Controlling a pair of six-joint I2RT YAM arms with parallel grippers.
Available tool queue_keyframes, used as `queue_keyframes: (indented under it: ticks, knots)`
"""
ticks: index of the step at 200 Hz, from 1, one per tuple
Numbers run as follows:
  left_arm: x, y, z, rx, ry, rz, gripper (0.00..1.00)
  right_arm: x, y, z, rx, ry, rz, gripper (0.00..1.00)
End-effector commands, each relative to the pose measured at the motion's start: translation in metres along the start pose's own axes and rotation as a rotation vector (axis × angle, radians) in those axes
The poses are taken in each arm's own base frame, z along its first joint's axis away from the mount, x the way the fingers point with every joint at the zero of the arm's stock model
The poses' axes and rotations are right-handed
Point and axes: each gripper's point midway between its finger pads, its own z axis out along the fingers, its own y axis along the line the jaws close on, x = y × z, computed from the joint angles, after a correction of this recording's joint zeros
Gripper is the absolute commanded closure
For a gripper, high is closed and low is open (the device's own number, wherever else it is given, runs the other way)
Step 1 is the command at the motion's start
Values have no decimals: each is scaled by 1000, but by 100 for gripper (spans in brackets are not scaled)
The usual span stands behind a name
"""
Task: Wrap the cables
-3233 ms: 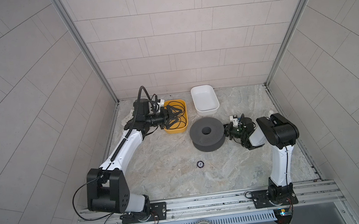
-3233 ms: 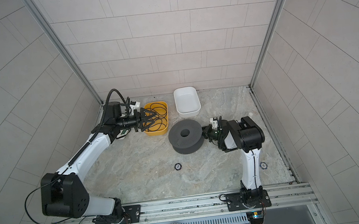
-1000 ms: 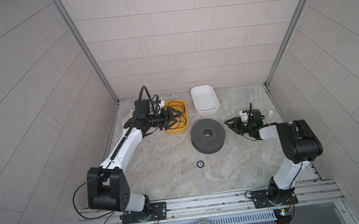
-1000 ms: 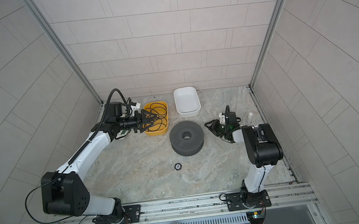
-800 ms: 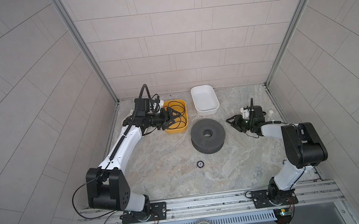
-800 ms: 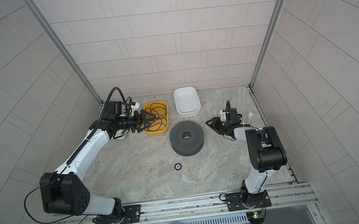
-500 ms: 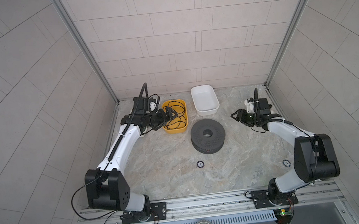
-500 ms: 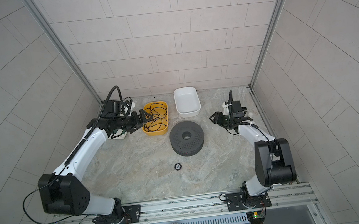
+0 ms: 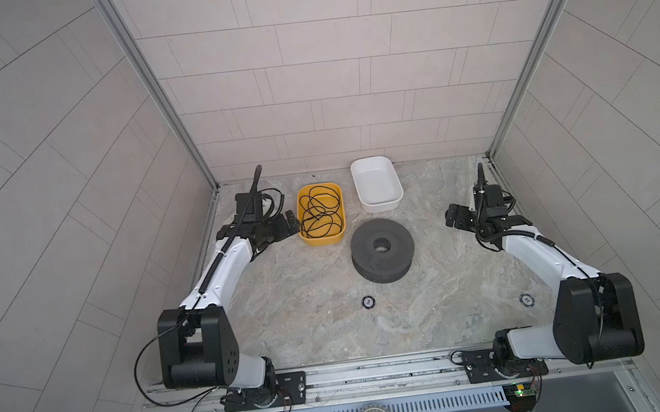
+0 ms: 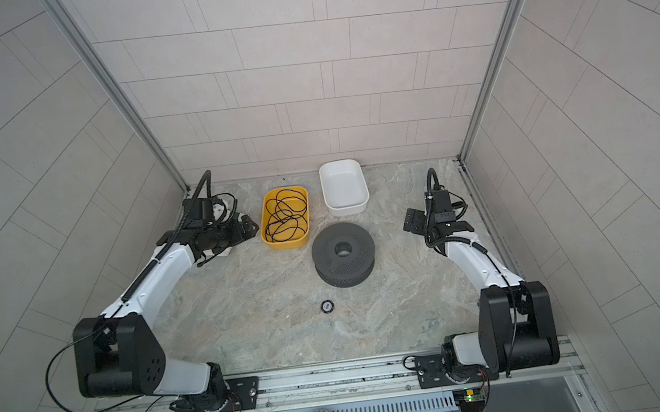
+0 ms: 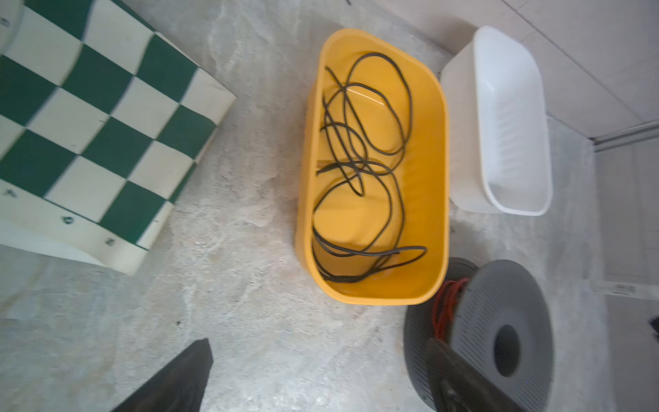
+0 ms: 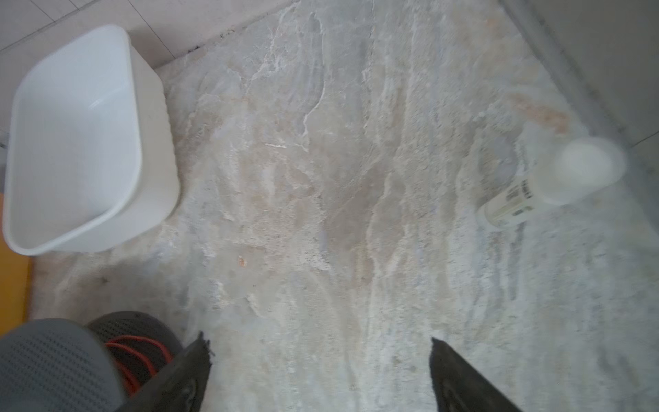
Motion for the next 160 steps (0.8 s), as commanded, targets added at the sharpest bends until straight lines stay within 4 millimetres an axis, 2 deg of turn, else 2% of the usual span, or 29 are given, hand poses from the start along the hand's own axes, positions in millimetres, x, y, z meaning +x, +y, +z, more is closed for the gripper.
queue_keyframes:
  ticks: [1, 13, 41, 51, 57, 86, 98, 109, 139, 160]
  knots:
    - [-27, 33, -11, -153, -189, 93, 0, -17, -24, -10, 125, -146, -14, 1]
    - [-29, 55, -11, -225, -261, 63, 0, -16, -30, -12, 153, -174, -6, 1]
    - [-29, 75, -9, -307, -392, 199, 0, -10, -39, -13, 201, -228, -34, 1]
    - [-22, 86, -3, -354, -379, 236, 0, -13, -38, -13, 196, -267, -61, 1]
    - [-17, 92, 1, -376, -369, 240, 0, -1, -41, -8, 199, -264, -97, 1]
    - [5, 109, 19, -415, -363, 266, 0, 6, -33, 2, 137, -346, -152, 1]
    - [9, 110, 21, -409, -423, 283, 0, 11, -29, 5, 134, -367, -209, 1]
    - [4, 106, 14, -397, -513, 289, 0, 13, -29, 6, 138, -380, -228, 1]
    - [-2, 111, 12, -414, -560, 220, 0, 18, -27, 14, 108, -418, -206, 0]
    - [8, 103, 20, -349, -593, 251, 0, 16, -19, 12, 59, -453, -217, 0]
